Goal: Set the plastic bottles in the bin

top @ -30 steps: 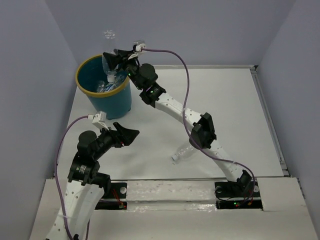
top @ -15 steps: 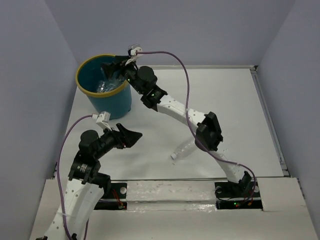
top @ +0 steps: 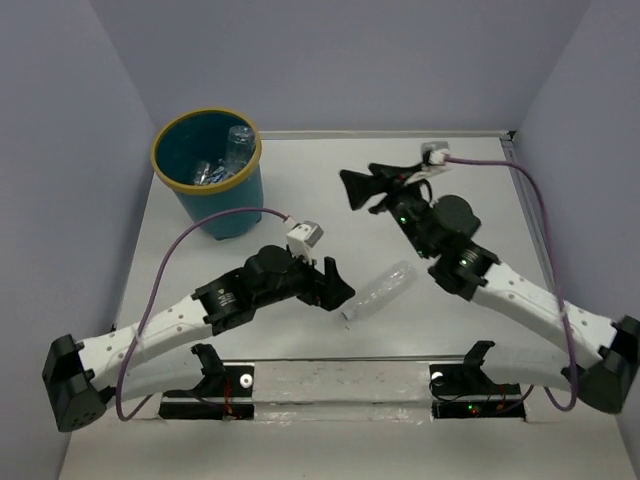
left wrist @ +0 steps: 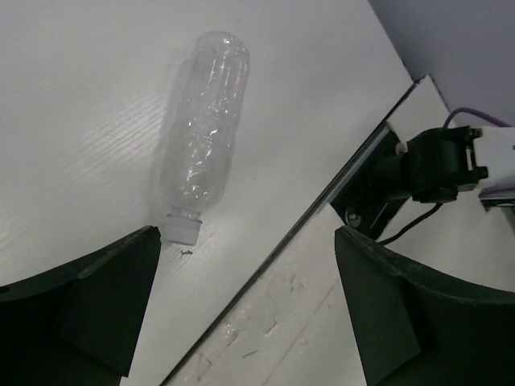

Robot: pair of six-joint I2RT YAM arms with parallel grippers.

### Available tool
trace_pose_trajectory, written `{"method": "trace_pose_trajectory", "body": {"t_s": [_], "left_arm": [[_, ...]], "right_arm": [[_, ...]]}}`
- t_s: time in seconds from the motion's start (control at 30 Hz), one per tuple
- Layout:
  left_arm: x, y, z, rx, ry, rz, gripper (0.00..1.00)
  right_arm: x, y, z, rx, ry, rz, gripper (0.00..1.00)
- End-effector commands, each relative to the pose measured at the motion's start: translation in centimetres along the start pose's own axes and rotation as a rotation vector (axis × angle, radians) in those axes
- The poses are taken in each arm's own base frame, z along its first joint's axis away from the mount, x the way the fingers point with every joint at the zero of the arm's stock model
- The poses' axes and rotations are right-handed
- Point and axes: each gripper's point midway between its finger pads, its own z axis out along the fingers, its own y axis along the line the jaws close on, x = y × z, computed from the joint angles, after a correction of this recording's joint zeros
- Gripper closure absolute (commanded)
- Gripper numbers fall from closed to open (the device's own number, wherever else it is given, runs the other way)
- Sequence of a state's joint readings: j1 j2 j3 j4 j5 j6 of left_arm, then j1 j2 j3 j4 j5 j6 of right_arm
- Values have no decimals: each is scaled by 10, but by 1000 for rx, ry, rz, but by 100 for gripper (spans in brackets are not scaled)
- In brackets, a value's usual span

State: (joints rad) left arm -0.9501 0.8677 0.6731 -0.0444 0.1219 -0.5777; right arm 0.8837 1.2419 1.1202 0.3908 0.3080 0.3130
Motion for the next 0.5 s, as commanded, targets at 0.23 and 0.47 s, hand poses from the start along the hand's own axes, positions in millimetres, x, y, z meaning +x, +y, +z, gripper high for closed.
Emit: {"method": "trace_pose_trajectory", "body": {"t_s": [0.23,0.47], "left_arm": [[2,-33,114,-37,60,411,1],[20,-16,180,-107,188,551,1]], "right_arm": [[57,-175,-200,580,98,97,20],[68,-205,-252,691,30,163,24]]}}
